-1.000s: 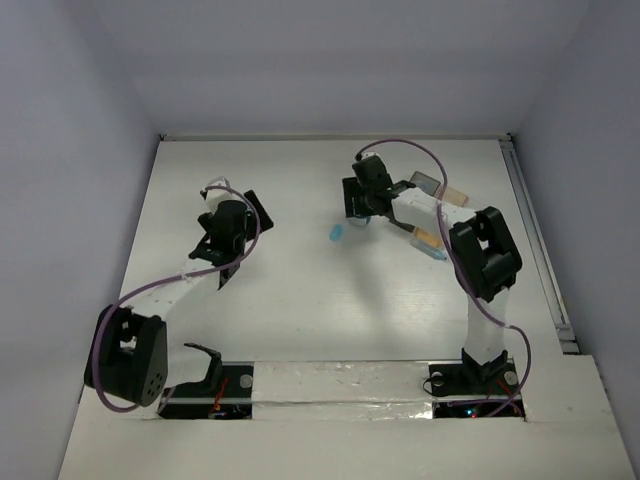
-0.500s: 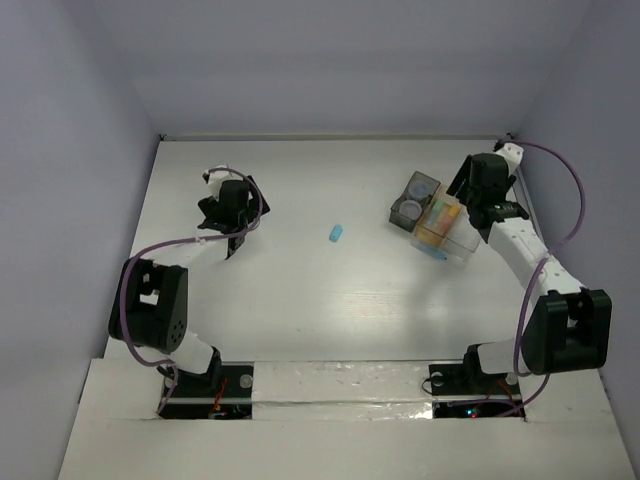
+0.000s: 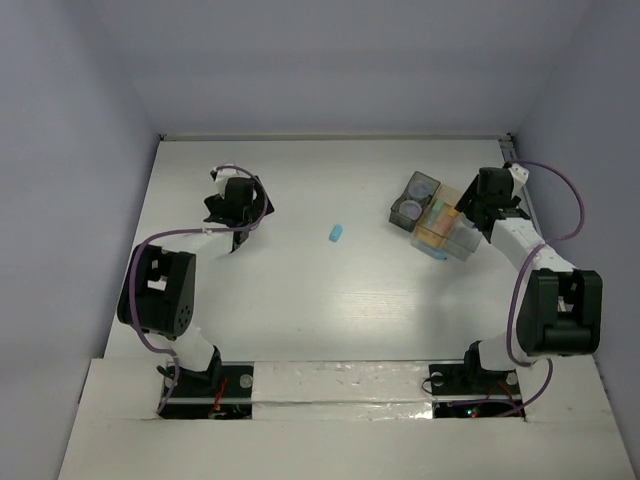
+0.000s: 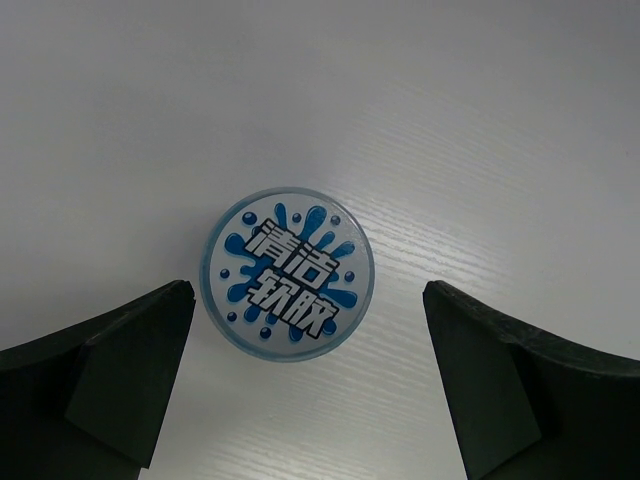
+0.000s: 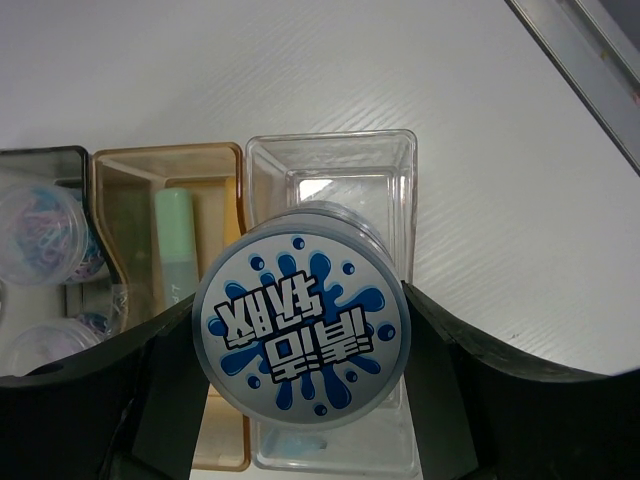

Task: Sort the stationery into containers
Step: Place the stationery in the storage box, then pick up the stationery from the center of the board, then place the stationery at the center of the board.

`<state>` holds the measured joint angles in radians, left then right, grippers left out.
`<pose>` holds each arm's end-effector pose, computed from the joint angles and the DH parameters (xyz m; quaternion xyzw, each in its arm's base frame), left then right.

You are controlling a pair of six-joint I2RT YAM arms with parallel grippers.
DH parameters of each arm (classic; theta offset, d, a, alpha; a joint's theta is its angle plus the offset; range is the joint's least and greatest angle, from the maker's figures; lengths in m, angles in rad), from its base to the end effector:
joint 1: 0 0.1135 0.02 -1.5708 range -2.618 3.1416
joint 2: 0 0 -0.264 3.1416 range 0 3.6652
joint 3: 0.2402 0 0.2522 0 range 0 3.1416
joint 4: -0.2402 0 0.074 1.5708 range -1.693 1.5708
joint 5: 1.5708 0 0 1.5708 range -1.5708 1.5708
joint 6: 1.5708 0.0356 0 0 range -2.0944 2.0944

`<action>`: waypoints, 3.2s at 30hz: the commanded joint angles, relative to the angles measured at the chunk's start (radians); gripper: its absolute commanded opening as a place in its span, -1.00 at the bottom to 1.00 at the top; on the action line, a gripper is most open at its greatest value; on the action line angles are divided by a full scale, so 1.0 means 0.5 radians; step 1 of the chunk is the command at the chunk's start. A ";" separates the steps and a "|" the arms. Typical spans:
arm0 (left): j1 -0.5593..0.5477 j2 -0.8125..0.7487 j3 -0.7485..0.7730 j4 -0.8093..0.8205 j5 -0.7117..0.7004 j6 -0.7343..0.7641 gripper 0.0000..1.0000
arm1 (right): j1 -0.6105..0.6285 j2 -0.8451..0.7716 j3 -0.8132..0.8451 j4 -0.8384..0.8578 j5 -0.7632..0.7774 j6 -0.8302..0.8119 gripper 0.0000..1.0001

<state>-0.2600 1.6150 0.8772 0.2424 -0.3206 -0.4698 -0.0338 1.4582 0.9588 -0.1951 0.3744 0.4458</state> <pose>0.3393 -0.0787 0.2056 -0.1701 0.8347 -0.0524 0.5212 0.3158 -0.0237 0.2426 0.2880 0.8455 -0.0797 0.4425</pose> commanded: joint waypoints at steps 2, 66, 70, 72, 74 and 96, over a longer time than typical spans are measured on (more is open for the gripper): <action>0.005 0.040 0.114 0.015 0.003 0.035 0.98 | -0.055 0.032 0.061 0.182 0.052 0.050 -0.36; -1.569 1.024 2.012 0.242 0.565 0.175 -1.00 | -0.055 -1.689 0.365 -0.125 -1.132 0.155 -0.20; -1.615 1.304 2.414 0.160 0.559 0.197 -1.00 | -0.055 -1.711 0.313 -0.150 -1.194 0.130 -0.17; -1.615 1.442 2.592 0.123 0.561 0.191 -1.00 | -0.055 -1.720 0.291 -0.150 -1.221 0.130 -0.17; -1.615 1.522 2.749 0.074 0.549 0.182 -1.00 | -0.034 -1.726 0.255 -0.147 -1.240 0.124 -0.17; -1.634 1.860 2.891 0.027 0.543 0.222 -0.59 | 0.003 -1.741 0.119 -0.150 -1.224 0.069 -0.09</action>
<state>-1.0763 2.5679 2.2707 0.1814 -0.0528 -0.3744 -0.0380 0.5930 1.0298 -0.2886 -0.2211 0.4946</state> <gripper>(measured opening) 0.610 0.446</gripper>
